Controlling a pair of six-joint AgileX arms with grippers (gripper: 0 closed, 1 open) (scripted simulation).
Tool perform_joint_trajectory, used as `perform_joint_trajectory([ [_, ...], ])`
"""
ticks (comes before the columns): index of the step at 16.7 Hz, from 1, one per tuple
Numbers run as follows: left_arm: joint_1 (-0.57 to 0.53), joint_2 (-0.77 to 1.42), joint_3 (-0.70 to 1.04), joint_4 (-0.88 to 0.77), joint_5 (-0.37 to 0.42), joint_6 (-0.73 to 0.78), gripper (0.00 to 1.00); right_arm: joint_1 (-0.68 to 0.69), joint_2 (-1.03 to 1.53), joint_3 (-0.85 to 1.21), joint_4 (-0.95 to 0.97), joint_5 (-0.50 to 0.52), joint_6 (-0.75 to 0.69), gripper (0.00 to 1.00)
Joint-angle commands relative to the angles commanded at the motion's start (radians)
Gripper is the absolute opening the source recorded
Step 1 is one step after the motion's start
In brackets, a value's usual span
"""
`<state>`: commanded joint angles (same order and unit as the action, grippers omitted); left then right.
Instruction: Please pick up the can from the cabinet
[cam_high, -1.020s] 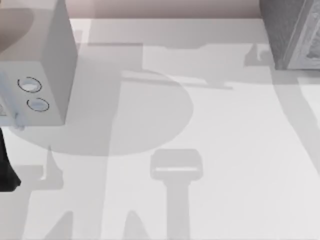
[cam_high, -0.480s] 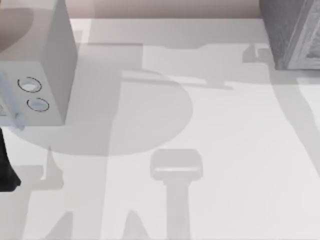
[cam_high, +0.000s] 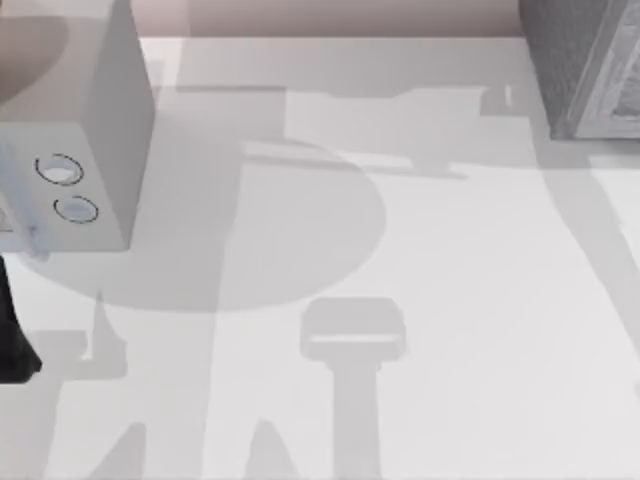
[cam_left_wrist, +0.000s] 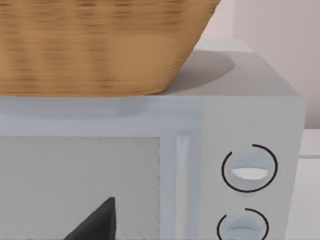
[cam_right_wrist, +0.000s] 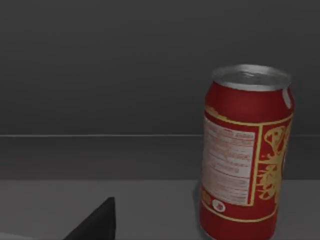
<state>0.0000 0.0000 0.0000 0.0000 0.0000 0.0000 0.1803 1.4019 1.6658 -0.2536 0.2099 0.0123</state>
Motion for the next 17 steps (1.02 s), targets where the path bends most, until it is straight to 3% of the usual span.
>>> perform_joint_trajectory([
  [12, 0.0, 0.0, 0.0, 0.0, 0.0, 0.0, 1.0, -0.038, 0.218, 0.201, 0.016, -0.034, 0.0, 1.0],
  [17, 0.0, 0.0, 0.0, 0.0, 0.0, 0.0, 1.0, -0.038, 0.218, 0.201, 0.016, -0.034, 0.0, 0.62],
])
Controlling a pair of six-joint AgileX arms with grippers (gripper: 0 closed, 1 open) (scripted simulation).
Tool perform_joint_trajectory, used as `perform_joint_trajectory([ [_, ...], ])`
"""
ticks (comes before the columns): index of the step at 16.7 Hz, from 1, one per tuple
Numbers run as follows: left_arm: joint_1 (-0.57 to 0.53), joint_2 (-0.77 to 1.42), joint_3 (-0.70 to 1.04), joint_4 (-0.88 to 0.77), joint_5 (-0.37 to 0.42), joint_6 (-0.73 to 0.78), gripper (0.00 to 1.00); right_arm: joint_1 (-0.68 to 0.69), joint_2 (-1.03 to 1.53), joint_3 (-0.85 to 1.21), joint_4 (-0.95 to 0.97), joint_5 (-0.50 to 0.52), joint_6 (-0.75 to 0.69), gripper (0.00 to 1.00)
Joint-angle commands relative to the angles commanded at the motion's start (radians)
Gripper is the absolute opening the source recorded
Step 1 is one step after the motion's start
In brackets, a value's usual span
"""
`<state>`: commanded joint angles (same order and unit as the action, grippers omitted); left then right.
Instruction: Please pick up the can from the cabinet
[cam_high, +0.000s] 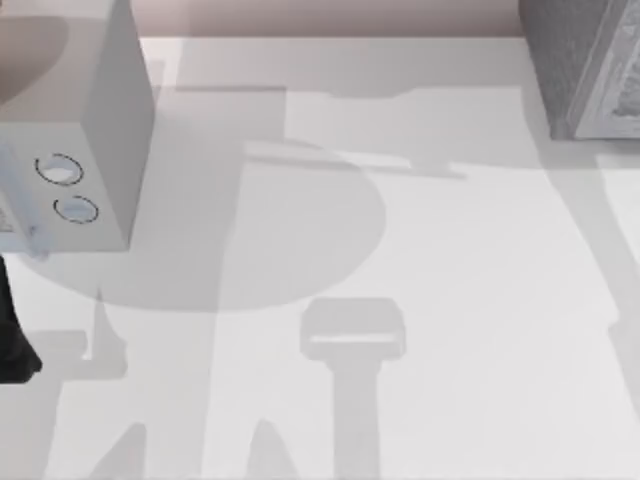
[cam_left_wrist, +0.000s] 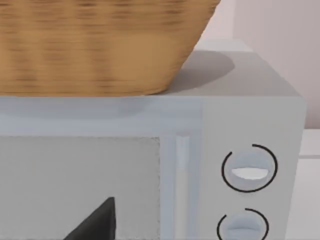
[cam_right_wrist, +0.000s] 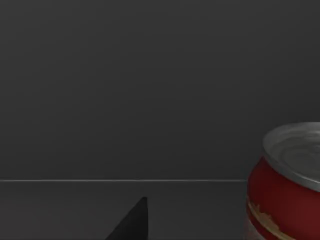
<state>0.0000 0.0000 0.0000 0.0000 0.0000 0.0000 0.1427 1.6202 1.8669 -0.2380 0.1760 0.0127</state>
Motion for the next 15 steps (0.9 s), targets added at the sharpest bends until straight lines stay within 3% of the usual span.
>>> perform_joint_trajectory([
  [8, 0.0, 0.0, 0.0, 0.0, 0.0, 0.0, 1.0, 0.0, 0.0, 0.0, 0.0, 0.0, 0.0, 0.02],
  [15, 0.0, 0.0, 0.0, 0.0, 0.0, 0.0, 1.0, 0.0, 0.0, 0.0, 0.0, 0.0, 0.0, 0.0],
])
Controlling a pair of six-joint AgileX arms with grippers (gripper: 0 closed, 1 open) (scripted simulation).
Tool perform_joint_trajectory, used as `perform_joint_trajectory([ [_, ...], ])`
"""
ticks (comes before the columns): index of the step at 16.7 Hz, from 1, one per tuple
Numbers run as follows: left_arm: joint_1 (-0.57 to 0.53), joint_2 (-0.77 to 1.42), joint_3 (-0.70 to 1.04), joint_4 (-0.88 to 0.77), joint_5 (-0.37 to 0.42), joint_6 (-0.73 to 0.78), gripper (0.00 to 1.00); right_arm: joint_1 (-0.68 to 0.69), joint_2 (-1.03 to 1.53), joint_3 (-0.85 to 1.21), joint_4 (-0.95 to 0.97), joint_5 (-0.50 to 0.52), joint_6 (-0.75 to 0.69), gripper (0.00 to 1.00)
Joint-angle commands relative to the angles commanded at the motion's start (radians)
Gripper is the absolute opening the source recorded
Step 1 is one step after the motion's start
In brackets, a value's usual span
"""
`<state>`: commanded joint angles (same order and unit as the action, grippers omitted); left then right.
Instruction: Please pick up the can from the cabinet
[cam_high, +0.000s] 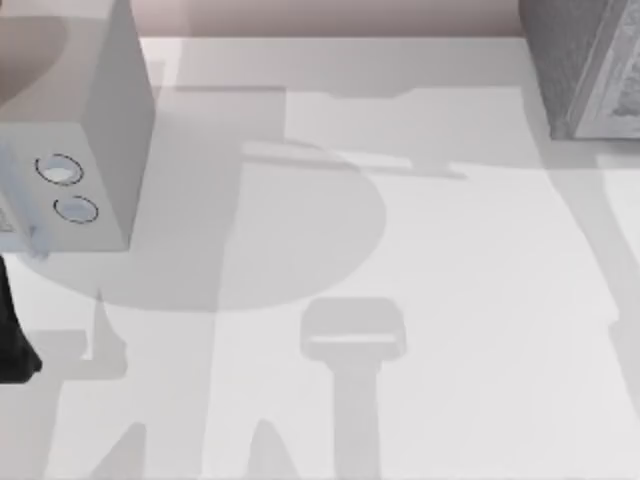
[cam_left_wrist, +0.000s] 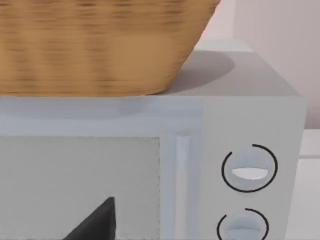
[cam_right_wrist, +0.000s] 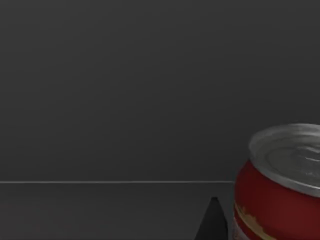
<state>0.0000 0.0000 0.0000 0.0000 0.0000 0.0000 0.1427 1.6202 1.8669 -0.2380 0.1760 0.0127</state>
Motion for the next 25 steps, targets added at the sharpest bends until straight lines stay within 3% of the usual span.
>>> perform_joint_trajectory([
  [5, 0.0, 0.0, 0.0, 0.0, 0.0, 0.0, 1.0, 0.021, -0.041, -0.004, -0.04, 0.018, 0.001, 0.0],
  [14, 0.0, 0.0, 0.0, 0.0, 0.0, 0.0, 1.0, 0.179, -0.417, -0.021, -0.397, 0.171, -0.001, 0.0],
  [20, 0.0, 0.0, 0.0, 0.0, 0.0, 0.0, 1.0, 0.178, -0.432, -0.031, -0.399, 0.172, 0.0, 0.0],
  [25, 0.0, 0.0, 0.0, 0.0, 0.0, 0.0, 1.0, 0.142, -0.565, -0.243, -0.328, 0.133, -0.001, 0.0],
])
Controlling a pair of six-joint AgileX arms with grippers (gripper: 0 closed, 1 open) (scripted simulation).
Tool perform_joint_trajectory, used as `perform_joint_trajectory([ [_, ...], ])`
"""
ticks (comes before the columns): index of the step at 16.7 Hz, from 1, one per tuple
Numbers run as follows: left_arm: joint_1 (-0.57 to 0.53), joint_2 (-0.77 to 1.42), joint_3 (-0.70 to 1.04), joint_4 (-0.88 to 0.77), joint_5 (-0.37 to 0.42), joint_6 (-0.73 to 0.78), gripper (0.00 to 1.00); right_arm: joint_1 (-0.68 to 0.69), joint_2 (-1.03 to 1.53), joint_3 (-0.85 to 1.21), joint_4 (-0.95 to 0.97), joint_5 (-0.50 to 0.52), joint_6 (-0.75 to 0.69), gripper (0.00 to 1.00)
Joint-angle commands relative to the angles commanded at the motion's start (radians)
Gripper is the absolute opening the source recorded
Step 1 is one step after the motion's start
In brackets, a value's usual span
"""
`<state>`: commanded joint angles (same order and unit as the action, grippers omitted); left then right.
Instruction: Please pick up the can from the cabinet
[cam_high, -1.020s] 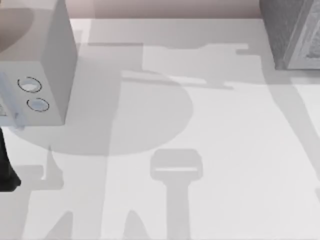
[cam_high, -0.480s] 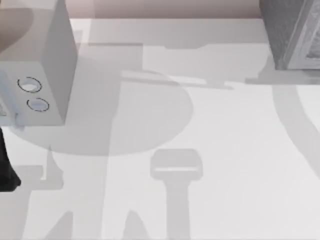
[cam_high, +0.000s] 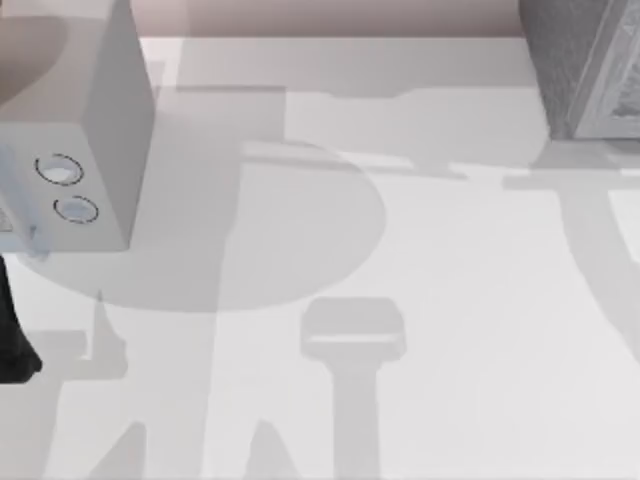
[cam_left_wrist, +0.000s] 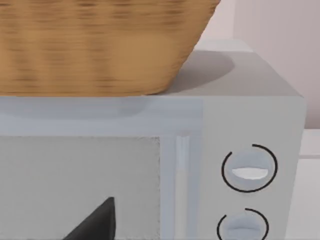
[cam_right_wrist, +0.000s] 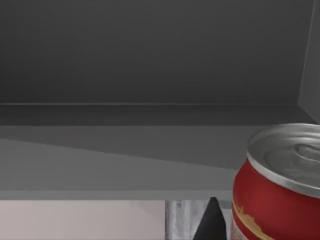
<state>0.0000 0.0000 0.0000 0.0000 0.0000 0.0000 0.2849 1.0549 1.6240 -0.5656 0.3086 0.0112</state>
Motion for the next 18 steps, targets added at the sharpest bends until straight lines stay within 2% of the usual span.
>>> perform_joint_trajectory([
  [4, 0.0, 0.0, 0.0, 0.0, 0.0, 0.0, 1.0, -0.055, -0.204, -0.342, 0.109, -0.06, -0.002, 0.0],
  [13, 0.0, 0.0, 0.0, 0.0, 0.0, 0.0, 1.0, -0.208, -0.771, -1.25, 0.413, -0.226, -0.008, 0.0],
  [18, 0.0, 0.0, 0.0, 0.0, 0.0, 0.0, 1.0, -0.27, -1.0, -1.562, 0.536, -0.293, -0.011, 0.0],
])
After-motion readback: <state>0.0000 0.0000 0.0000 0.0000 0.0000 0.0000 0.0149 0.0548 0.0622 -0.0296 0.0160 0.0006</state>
